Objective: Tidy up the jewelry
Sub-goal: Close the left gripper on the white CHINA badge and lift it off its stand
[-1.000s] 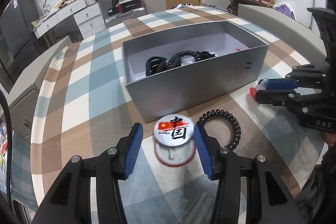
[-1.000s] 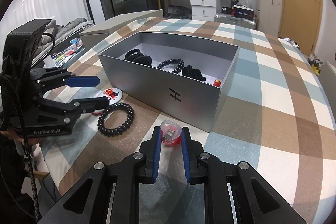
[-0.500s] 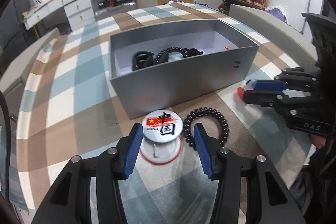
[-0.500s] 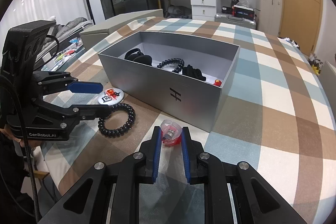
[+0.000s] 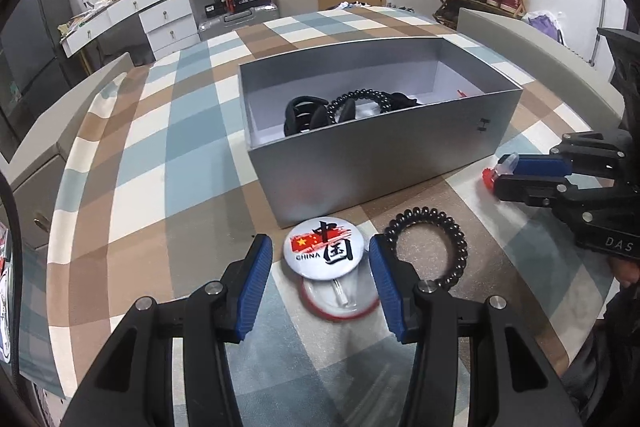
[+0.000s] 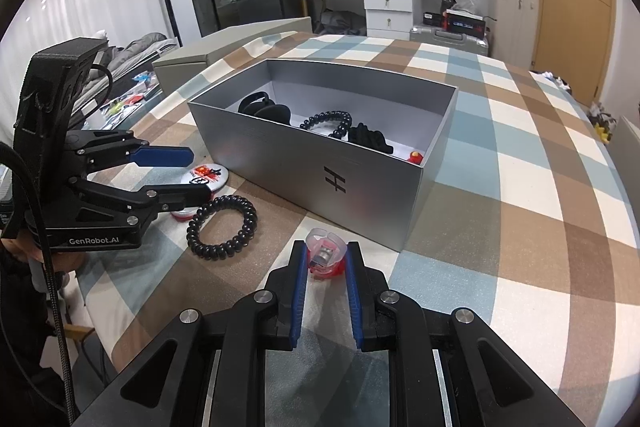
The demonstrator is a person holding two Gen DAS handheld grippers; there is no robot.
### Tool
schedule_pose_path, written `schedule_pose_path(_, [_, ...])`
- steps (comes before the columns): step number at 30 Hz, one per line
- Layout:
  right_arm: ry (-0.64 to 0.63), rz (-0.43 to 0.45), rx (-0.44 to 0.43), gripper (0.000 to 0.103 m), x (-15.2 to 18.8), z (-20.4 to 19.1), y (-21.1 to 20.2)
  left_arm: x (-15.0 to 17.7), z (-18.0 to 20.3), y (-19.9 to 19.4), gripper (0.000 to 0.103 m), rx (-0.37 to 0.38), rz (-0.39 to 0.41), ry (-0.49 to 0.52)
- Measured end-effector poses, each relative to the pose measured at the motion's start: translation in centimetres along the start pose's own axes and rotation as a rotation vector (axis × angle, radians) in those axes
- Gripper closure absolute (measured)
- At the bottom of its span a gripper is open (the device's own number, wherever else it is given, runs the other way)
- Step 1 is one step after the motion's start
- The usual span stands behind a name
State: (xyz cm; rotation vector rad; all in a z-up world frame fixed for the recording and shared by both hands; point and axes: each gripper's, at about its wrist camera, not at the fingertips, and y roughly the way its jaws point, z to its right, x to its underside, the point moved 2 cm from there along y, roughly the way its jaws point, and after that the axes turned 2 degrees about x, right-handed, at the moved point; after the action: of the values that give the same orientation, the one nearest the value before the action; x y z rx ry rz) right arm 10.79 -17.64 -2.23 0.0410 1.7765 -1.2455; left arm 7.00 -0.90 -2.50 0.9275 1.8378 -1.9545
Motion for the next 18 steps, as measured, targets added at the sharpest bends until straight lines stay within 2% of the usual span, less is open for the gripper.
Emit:
schedule_pose_path(4, [0.000,0.000,0.000,0.085,0.0,0.0,0.0,0.0,-0.1,0.3,0.058,0.032,-0.014,-0.020])
schedule_pose_path(6, [0.001,0.000,0.000,0.085,0.0,0.0,0.0,0.0,0.0,0.3,0.066,0.047,-0.017,-0.023])
schedule_pose_path(18, [0.000,0.008,-0.001,0.085,0.0,0.0,-0.3,-0.3,0.0,-1.3,0.066,0.057,0.048,-0.035])
